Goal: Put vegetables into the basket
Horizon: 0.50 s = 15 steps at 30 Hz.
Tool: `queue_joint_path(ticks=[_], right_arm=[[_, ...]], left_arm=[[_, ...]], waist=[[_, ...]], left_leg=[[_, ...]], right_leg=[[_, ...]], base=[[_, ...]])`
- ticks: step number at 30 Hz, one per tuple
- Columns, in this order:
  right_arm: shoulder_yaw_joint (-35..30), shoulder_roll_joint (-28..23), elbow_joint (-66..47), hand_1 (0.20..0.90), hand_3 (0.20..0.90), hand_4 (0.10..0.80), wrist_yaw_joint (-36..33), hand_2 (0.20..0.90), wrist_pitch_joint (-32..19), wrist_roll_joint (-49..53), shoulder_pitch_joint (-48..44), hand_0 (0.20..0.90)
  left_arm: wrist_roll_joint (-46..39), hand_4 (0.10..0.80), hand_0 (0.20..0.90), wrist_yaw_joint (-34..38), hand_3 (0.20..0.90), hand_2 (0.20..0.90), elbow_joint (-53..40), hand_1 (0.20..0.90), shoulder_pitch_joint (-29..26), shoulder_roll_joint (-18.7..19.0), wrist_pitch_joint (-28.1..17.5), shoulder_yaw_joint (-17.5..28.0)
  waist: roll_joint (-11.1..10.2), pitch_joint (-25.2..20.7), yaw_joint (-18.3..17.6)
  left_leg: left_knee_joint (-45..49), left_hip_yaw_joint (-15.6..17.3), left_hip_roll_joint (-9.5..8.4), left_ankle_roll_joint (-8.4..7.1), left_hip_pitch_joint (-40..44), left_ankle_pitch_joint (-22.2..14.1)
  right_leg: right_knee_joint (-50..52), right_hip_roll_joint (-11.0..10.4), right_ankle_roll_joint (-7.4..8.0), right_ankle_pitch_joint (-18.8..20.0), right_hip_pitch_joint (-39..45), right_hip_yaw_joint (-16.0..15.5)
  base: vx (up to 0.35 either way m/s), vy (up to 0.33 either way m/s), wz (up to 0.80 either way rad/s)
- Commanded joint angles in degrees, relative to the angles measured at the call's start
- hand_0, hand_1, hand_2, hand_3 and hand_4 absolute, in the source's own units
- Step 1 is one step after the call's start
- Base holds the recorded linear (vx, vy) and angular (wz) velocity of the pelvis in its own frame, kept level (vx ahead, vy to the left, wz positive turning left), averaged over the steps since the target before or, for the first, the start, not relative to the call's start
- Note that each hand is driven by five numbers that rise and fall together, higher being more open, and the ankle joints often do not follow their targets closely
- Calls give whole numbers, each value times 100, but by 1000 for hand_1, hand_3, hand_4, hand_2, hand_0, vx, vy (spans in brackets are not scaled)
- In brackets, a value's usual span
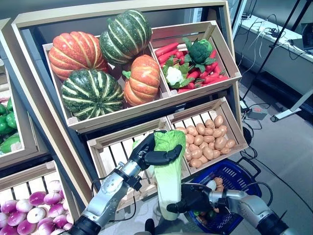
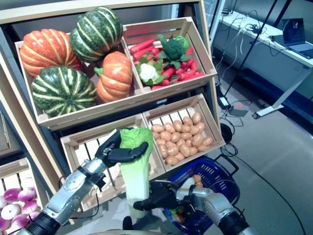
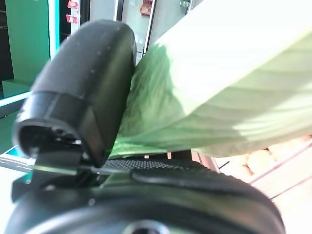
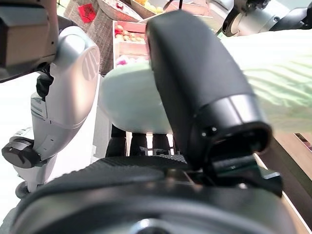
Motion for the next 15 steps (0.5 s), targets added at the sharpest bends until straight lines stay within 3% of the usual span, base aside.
queue_joint_path(ticks=[1,2,3,6,15], right_arm=[[-204,373,78,300,300,400,-471,300,-278,977,-131,300],[-233,391,78,300,300,400,-537,300,-297,1032,-108,300],[-301,414,78,300,300,400,-609,300,-346,1076,-23,300],[-483,423,75,300,300,400,-762,300,-456,1189,128,300],[-1406,214,-327,300,300,400,-1164,300,-1024,1527,667,300]], left_arm=[[-286,400,300,-221,300,300,-656,300,-687,-248,-711,133],[-291,400,300,-208,300,300,-663,300,-673,-248,-709,156],[-306,428,342,-189,342,342,-663,342,-622,-255,-733,211],[-318,800,900,-132,900,900,-674,900,-538,-268,-744,319],[-232,800,900,58,900,900,-773,900,-157,-154,-625,953]], waist=[[-139,-246,84],[-138,-245,82],[-132,-241,72],[-130,-220,56],[-153,-118,-63]], left_leg=[[10,-20,152,-261,536,-813],[10,-18,154,-263,536,-811],[10,-14,156,-263,538,-810],[10,4,160,-261,534,-813],[10,83,198,-269,499,-790]], right_leg=[[-287,-240,152,693,-270,234],[-287,-240,152,693,-270,235],[-287,-238,151,694,-271,247],[-288,-231,153,697,-280,250],[-297,-181,156,747,-347,309]], base=[[0,0,0],[0,0,0],[0,0,0],[0,0,0],[-3,-13,-2]])
